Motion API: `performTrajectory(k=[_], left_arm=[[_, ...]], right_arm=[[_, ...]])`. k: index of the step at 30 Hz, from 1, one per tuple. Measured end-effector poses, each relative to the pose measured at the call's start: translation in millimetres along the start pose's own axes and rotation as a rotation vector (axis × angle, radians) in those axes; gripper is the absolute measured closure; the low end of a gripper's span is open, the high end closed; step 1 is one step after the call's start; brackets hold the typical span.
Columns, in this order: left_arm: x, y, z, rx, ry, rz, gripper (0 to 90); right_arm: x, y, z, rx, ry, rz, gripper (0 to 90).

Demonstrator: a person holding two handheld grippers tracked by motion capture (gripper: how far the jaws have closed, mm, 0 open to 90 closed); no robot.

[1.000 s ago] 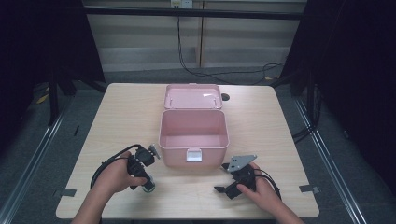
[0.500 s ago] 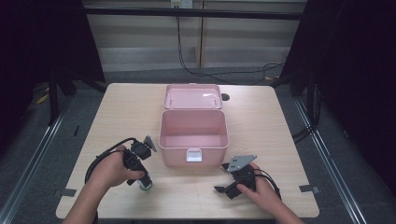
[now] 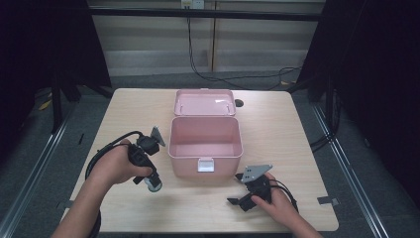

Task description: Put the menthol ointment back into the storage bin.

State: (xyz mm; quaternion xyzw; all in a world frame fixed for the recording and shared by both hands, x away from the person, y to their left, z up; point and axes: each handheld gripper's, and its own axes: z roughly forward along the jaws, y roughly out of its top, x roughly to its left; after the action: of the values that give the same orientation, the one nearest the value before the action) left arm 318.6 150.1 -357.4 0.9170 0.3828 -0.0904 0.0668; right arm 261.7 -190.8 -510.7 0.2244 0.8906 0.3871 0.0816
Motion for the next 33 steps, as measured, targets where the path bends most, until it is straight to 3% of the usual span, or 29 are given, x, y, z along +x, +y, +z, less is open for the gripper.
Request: performTrajectory(k=[21, 30, 33], left_arm=[[-3.9, 21.9, -39.9, -0.027, -0.003, -0.001, 50.1], [-6.4, 33.3, -56.9, -0.037, 0.001, -0.026, 50.1], [-7.2, 39.5, -63.5, -0.045, 0.002, -0.012, 50.1]], right_arm=[[0.0, 0.0, -0.1, 0.001, 0.001, -0.001, 11.0], [0.4, 0.1, -0.1, 0.004, -0.005, 0.001, 10.8], [0.5, 0.2, -0.1, 0.004, -0.005, 0.001, 10.8]])
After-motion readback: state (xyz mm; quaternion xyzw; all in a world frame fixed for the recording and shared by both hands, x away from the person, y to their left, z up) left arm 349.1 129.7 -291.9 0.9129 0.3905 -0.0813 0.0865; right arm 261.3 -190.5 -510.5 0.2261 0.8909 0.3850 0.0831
